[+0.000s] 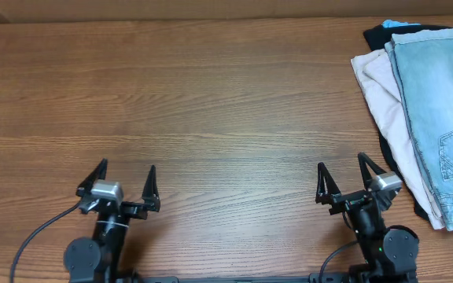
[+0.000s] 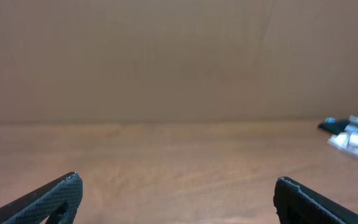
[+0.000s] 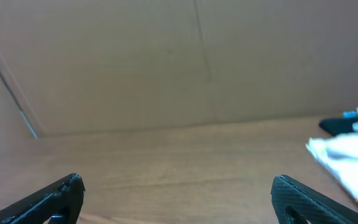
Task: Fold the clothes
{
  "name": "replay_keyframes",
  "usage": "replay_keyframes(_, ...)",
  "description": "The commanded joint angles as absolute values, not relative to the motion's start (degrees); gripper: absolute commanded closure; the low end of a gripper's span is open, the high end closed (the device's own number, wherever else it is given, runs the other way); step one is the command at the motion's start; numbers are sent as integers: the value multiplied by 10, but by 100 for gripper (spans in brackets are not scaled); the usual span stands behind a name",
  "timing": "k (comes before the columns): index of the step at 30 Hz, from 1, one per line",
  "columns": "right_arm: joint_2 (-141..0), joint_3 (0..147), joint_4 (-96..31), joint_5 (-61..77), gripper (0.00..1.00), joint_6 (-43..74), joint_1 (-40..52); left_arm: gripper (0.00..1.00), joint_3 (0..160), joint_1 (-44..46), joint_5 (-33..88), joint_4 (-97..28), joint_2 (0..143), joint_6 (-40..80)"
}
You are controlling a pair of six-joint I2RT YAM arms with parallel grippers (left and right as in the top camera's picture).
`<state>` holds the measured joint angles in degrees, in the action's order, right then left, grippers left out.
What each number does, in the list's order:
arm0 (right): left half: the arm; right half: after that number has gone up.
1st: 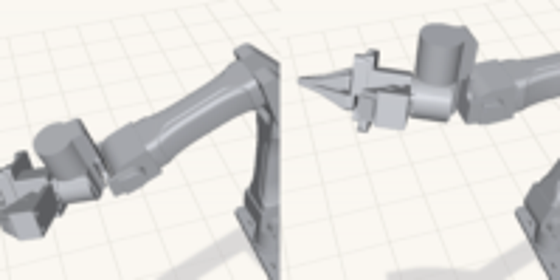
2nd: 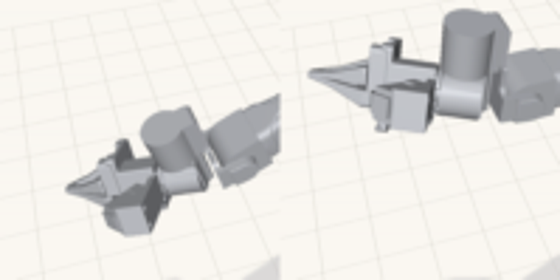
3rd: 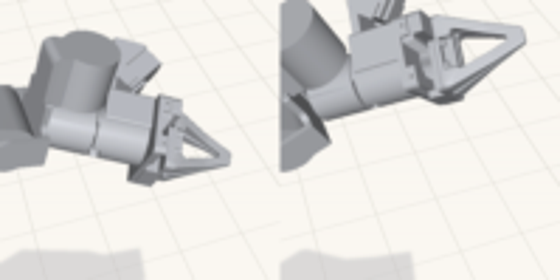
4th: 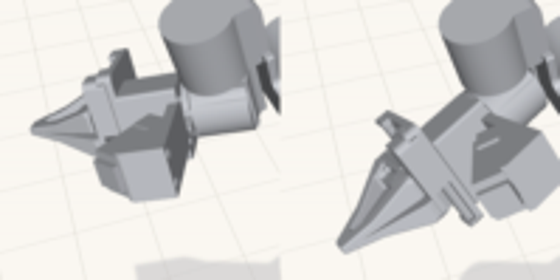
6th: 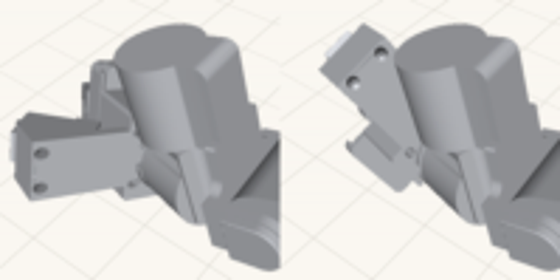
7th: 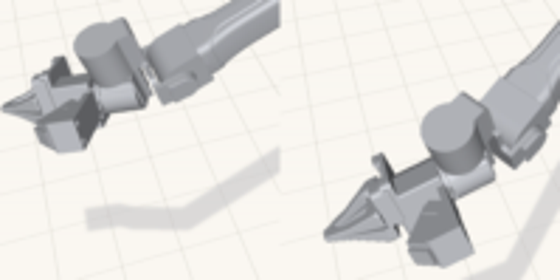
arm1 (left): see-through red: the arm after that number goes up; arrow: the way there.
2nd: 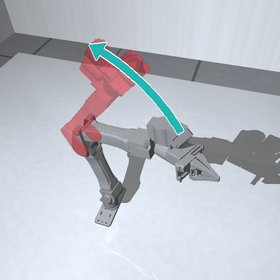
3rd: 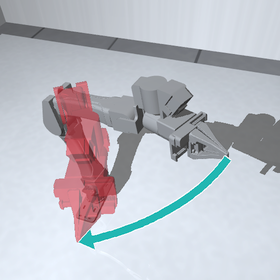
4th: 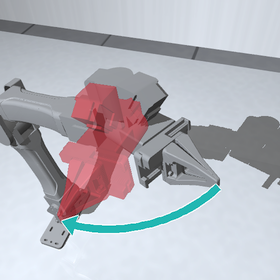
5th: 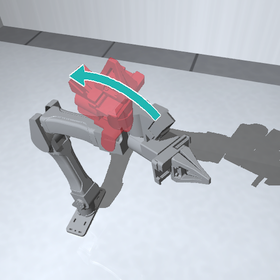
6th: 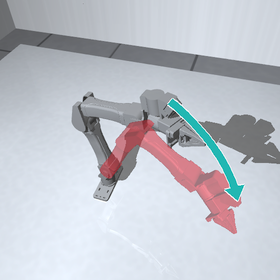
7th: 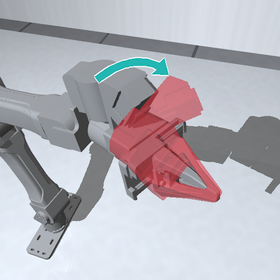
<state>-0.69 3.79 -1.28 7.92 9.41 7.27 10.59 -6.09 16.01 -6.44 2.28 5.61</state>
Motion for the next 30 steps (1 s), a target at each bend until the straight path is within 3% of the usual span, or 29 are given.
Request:
replay_keyframes(1,-2,105,-18,91,0,92,73,0,178,-60,170,-70,64,69)
replay_keyframes(8,-24,231,-121,72,0,85,73,0,319,-60,181,-89,203,69)
replay_keyframes(14,-108,372,-216,50,0,85,73,0,474,-60,210,-179,330,54)
replay_keyframes(23,-344,645,-390,50,0,85,73,0,682,-60,210,-351,460,-18)
replay_keyframes(30,-563,879,-572,51,0,62,73,0,733,-60,189,-442,514,-53)
